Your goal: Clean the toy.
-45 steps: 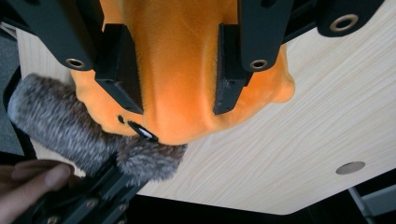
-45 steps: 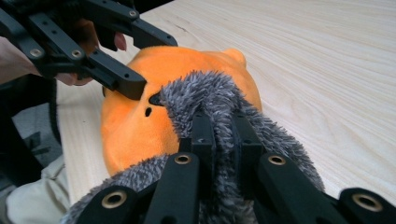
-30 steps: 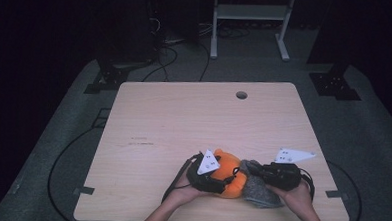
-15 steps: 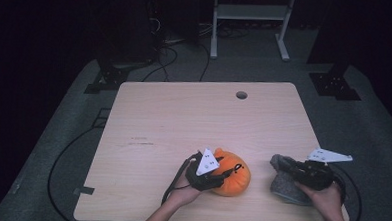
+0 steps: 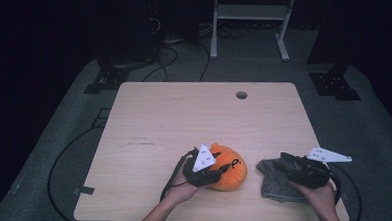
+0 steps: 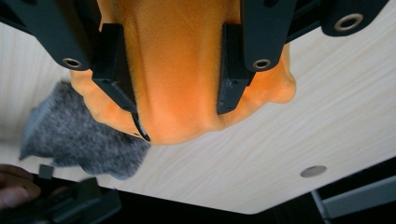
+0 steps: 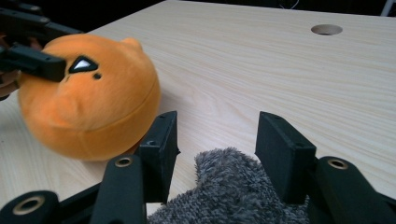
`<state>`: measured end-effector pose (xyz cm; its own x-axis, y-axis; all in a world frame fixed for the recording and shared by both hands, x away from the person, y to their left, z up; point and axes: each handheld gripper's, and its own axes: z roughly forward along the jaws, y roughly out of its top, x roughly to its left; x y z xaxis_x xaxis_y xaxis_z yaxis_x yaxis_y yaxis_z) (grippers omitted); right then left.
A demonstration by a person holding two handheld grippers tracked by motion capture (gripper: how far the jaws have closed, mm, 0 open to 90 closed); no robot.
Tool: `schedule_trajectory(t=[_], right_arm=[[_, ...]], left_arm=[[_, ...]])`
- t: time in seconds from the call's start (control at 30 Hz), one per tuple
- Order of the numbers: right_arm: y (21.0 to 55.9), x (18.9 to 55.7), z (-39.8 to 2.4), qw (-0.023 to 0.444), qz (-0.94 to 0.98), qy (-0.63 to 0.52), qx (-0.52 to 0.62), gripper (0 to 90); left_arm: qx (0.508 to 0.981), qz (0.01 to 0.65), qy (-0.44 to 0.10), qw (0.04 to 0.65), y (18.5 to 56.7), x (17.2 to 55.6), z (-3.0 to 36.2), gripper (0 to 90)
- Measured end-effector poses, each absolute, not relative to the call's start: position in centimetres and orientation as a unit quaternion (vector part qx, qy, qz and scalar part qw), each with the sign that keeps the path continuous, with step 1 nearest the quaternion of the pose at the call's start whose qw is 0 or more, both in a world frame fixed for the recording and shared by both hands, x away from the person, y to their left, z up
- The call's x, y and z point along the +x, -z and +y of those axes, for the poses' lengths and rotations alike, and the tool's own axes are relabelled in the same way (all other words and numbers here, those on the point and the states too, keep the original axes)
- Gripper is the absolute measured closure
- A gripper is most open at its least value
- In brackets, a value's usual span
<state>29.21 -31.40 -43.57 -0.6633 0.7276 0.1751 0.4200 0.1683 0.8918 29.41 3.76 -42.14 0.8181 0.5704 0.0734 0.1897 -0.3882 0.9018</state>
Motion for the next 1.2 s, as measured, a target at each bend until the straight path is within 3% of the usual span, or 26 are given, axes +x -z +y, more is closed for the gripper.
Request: schedule_trajectory(t=[0.5,0.8,0.87,1.0,1.2], right_arm=[[43.8,29.5,-30.7,0.138,0.755,-0.525,0.368,43.3],[44.0,29.9,-30.1,0.132,0.760,-0.520,0.366,40.4],[44.0,29.9,-30.0,0.132,0.760,-0.520,0.367,40.1],[43.8,29.7,-29.8,0.134,0.759,-0.521,0.367,39.2],[43.9,29.7,-29.5,0.136,0.761,-0.519,0.365,38.7]], left_arm=[[0.784,0.293,-0.240,0.492,40.2,36.5,4.3,54.1],[0.798,0.309,-0.208,0.474,42.3,38.0,4.0,49.9],[0.800,0.310,-0.206,0.471,42.2,37.8,4.2,45.5],[0.800,0.313,-0.206,0.468,41.5,37.4,4.6,28.2],[0.798,0.303,-0.209,0.478,40.6,36.3,5.3,18.7]])
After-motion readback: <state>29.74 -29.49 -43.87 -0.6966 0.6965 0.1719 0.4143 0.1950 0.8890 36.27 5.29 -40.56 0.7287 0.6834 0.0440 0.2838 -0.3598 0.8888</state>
